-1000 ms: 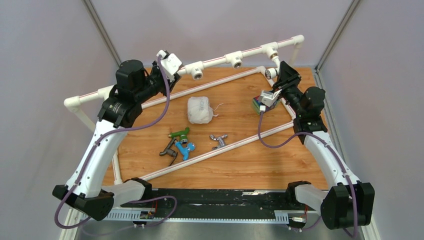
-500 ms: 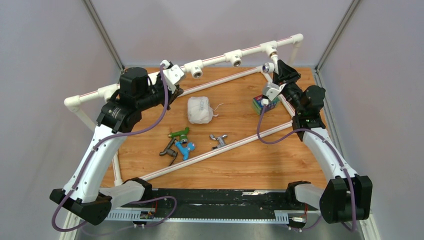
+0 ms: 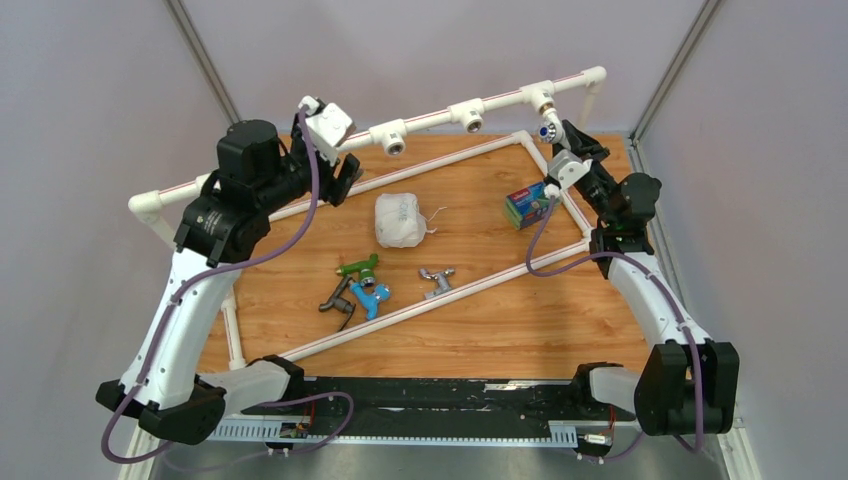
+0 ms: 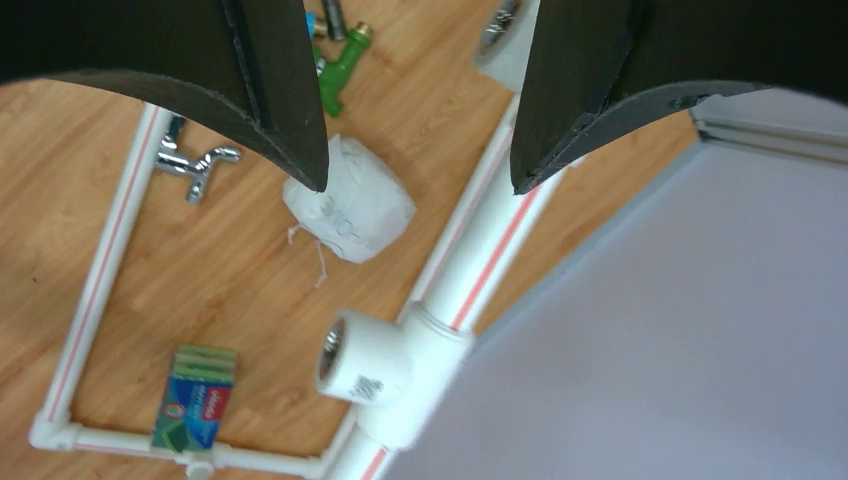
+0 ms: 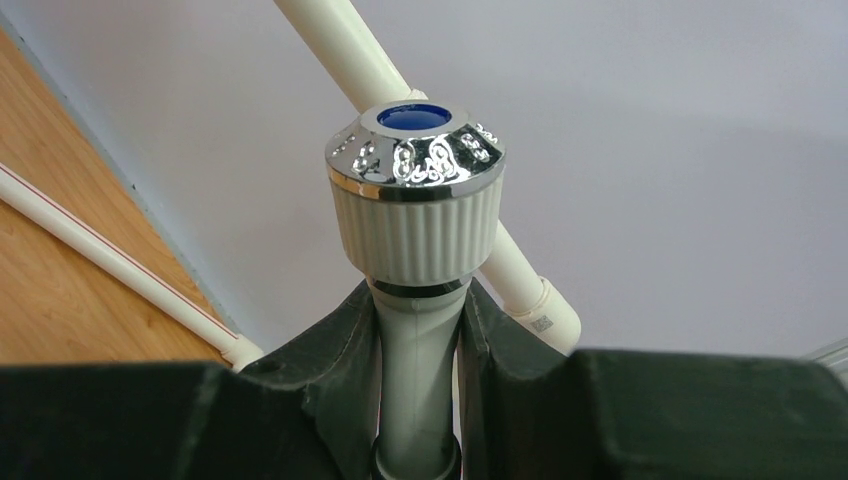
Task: Install the water faucets
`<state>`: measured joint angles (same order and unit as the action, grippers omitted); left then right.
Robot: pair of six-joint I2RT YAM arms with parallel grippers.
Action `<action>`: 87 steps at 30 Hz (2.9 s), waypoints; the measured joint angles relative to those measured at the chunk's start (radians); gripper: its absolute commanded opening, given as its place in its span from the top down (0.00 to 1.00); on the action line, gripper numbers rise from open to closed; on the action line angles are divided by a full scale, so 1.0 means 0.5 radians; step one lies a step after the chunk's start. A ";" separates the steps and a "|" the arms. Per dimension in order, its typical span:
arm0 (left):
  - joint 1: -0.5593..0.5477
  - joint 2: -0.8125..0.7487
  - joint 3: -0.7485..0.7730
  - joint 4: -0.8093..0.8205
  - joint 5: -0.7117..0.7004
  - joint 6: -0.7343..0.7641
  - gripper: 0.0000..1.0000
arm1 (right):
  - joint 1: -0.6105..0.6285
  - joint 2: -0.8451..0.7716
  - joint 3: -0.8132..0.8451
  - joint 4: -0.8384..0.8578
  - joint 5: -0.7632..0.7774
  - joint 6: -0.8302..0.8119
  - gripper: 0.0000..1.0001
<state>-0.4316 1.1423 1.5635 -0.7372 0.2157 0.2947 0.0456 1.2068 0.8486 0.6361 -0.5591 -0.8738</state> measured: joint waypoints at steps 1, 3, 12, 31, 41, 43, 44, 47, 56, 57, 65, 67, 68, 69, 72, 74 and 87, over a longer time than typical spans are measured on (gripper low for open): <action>0.000 0.017 0.075 -0.007 -0.037 0.004 0.25 | -0.007 0.002 -0.010 0.017 -0.002 0.023 1.00; 0.000 0.053 0.217 -0.006 -0.095 0.031 0.24 | -0.010 0.003 -0.022 0.042 -0.004 0.042 1.00; 0.000 0.300 0.533 -0.078 -0.123 0.421 0.18 | -0.011 0.022 -0.024 0.056 -0.014 -0.053 1.00; -0.011 0.579 0.343 -0.099 -0.397 0.986 0.61 | -0.010 0.053 0.033 -0.147 0.017 -0.843 1.00; -0.009 0.558 0.288 -0.024 -0.364 1.250 1.00 | -0.004 0.082 0.083 -0.269 0.062 -1.331 1.00; -0.009 0.552 0.278 -0.013 -0.366 1.250 1.00 | 0.001 0.082 0.092 -0.295 0.067 -1.389 1.00; -0.009 0.551 0.277 -0.011 -0.366 1.250 1.00 | 0.008 0.082 0.098 -0.309 0.071 -1.414 1.00; -0.009 0.550 0.276 -0.009 -0.365 1.248 1.00 | 0.035 0.079 0.112 -0.344 0.092 -1.462 1.00; -0.008 0.547 0.266 0.007 -0.359 1.247 1.00 | 0.079 0.079 0.175 -0.471 0.169 -1.564 1.00; -0.008 0.546 0.266 0.008 -0.359 1.247 1.00 | 0.082 0.079 0.182 -0.481 0.172 -1.567 1.00; -0.008 0.544 0.259 0.018 -0.351 1.247 1.00 | 0.084 0.079 0.230 -0.563 0.175 -1.491 1.00; -0.008 0.542 0.259 0.018 -0.349 1.247 1.00 | 0.084 0.082 0.233 -0.558 0.172 -1.438 1.00; -0.008 0.542 0.256 0.021 -0.347 1.247 1.00 | 0.084 0.088 0.237 -0.553 0.169 -1.398 1.00; -0.008 0.542 0.255 0.025 -0.347 1.247 1.00 | 0.084 0.095 0.242 -0.544 0.165 -1.361 1.00; -0.003 0.542 0.251 0.034 -0.346 1.247 1.00 | 0.084 0.124 0.245 -0.490 0.148 -1.234 1.00; 0.001 0.541 0.251 0.037 -0.343 1.247 1.00 | 0.083 0.140 0.245 -0.446 0.137 -1.138 1.00; 0.014 0.529 0.237 0.049 -0.327 1.240 1.00 | 0.059 0.240 0.237 -0.063 -0.002 -0.116 1.00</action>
<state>-0.4248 1.4067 1.6817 -0.7128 0.0525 0.9146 0.0750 1.3266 0.9672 0.6048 -0.5598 -0.9318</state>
